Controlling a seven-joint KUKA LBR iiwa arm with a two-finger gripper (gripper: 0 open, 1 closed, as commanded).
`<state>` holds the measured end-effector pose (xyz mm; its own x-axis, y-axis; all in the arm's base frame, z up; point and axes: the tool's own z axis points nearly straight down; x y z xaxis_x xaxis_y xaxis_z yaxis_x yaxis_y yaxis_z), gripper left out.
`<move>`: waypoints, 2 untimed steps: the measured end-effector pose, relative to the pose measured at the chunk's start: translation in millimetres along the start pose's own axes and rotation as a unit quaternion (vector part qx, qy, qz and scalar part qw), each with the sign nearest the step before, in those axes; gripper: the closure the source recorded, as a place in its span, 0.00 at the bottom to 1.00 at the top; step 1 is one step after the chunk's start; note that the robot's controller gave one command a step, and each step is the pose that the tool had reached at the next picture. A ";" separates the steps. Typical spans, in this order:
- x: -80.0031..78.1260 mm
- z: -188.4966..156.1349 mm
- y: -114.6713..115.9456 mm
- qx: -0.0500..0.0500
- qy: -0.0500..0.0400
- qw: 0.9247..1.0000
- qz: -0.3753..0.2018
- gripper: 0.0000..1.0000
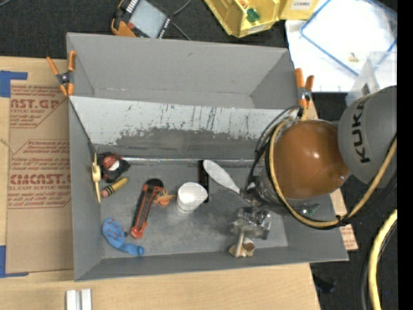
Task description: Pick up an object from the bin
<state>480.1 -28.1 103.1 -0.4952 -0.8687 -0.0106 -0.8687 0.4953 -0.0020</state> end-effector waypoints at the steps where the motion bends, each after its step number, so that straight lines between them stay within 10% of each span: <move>1: -1.2 -27.8 -0.1 0.000 -0.001 1.000 0.000 1.00; 2: -2.4 -43.0 -0.3 0.002 -0.002 1.000 0.001 1.00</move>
Offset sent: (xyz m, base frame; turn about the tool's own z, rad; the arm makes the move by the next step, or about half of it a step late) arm 0.0006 0.0004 0.0423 0.0003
